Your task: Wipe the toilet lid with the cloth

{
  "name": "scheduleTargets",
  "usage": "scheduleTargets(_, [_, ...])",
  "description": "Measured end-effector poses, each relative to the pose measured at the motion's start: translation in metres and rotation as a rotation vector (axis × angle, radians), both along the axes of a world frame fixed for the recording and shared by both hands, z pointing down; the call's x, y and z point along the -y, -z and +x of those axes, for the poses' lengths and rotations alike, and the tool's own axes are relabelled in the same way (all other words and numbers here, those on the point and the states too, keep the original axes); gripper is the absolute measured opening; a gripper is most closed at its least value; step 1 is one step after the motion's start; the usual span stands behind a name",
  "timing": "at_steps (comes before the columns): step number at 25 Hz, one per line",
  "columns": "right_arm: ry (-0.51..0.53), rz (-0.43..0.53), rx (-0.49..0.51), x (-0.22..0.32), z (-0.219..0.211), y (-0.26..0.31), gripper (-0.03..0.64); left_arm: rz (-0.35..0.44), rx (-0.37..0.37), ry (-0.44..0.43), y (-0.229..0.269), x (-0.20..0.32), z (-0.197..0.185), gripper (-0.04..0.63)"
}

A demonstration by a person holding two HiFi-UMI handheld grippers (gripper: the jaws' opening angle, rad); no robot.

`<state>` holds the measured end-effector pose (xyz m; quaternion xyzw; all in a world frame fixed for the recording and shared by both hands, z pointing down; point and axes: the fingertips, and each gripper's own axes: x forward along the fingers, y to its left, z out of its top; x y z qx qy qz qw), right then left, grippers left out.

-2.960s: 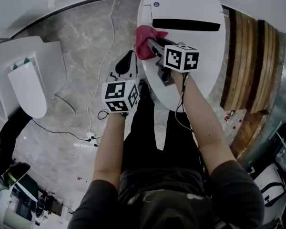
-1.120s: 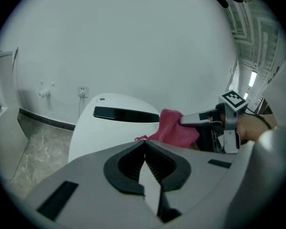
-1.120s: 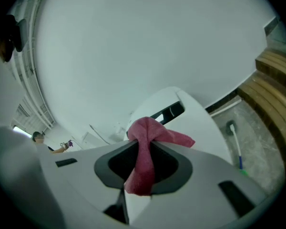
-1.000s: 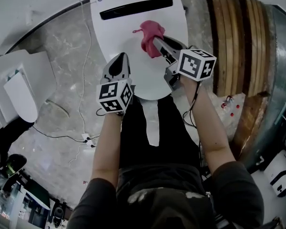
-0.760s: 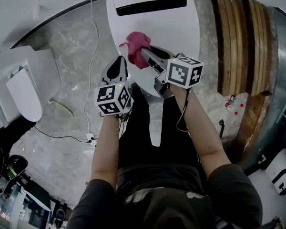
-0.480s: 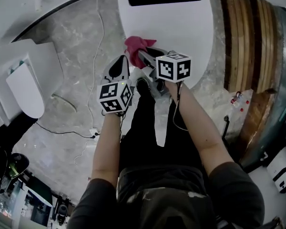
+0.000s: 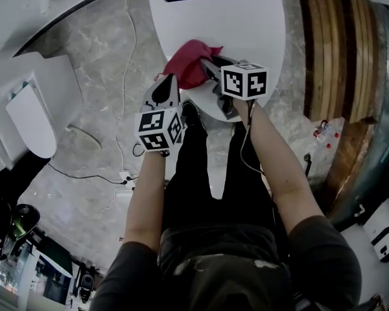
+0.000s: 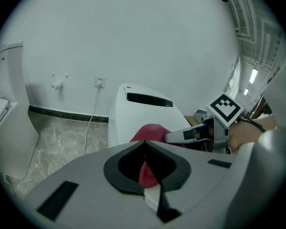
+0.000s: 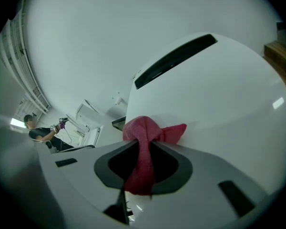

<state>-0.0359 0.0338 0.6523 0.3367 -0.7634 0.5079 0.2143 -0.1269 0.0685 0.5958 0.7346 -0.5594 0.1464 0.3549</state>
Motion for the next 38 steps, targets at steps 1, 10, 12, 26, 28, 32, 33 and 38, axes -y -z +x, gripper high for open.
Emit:
scheduleTargets(1, [-0.014, -0.003, -0.002, 0.001, 0.014, -0.001, 0.067, -0.001, -0.001, -0.005, 0.001, 0.0, 0.009, 0.008])
scheduleTargets(10, [-0.168, 0.007, -0.049, 0.028, 0.169, -0.001, 0.067, -0.002, -0.019, -0.046, -0.001, 0.007, 0.117, 0.008])
scheduleTargets(12, [-0.182, 0.011, -0.057, 0.033, 0.201, -0.004, 0.067, -0.002, -0.021, -0.059, -0.003, 0.006, 0.145, 0.008])
scheduleTargets(26, [-0.178, 0.04, 0.0, 0.022, 0.251, 0.006, 0.067, -0.01, -0.062, -0.005, -0.009, -0.023, 0.202, 0.008])
scheduleTargets(28, [-0.148, 0.055, 0.032, 0.011, 0.229, 0.021, 0.067, -0.005, -0.056, -0.002, -0.007, -0.03, 0.187, 0.008])
scheduleTargets(32, [-0.084, 0.052, 0.108, -0.026, 0.168, 0.048, 0.067, 0.024, -0.042, 0.011, 0.007, -0.041, 0.144, 0.008])
scheduleTargets(33, [-0.071, 0.041, 0.133, -0.038, 0.15, 0.052, 0.067, 0.032, -0.037, 0.016, 0.011, -0.045, 0.131, 0.008])
scheduleTargets(38, [-0.045, 0.002, 0.228, -0.091, 0.053, 0.071, 0.067, 0.049, -0.009, 0.037, 0.03, -0.071, 0.056, 0.008])
